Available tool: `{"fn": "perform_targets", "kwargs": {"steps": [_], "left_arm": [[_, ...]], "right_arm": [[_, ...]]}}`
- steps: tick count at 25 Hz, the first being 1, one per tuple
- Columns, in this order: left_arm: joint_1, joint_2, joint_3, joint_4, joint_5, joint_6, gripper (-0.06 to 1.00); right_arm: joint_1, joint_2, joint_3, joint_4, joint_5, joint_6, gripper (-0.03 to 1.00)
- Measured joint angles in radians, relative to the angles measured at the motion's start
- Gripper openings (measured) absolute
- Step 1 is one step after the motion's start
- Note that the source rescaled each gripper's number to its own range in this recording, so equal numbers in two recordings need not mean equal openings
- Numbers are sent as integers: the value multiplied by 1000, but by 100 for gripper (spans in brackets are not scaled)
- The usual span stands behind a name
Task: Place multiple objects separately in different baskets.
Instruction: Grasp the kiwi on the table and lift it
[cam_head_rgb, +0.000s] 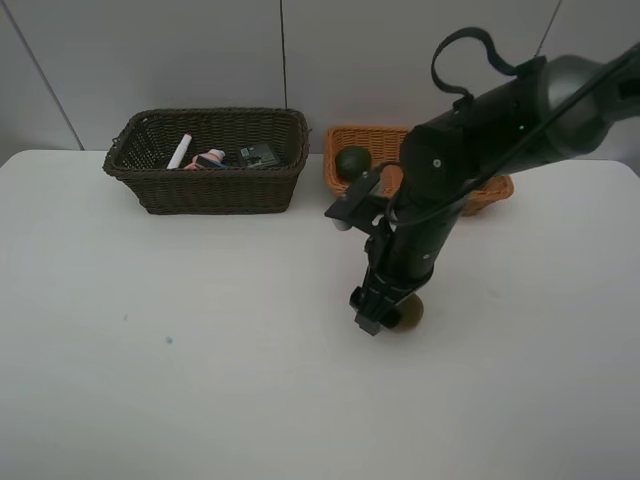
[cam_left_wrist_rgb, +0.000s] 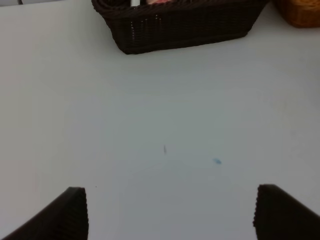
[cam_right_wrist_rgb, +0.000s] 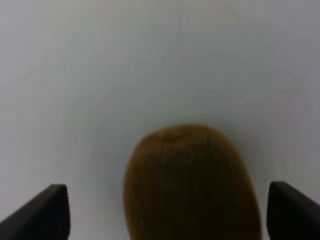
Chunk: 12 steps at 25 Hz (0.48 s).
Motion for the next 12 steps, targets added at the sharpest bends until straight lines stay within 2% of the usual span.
{"fn": "perform_targets", "kwargs": {"steps": [4,12], "left_arm": [[0,0,0,0,0,0,80],[0,0,0,0,0,0,80]], "right_arm": [[0,55,2,-3,-28,0,100],[0,86,-2,0,-25,0,100]]}}
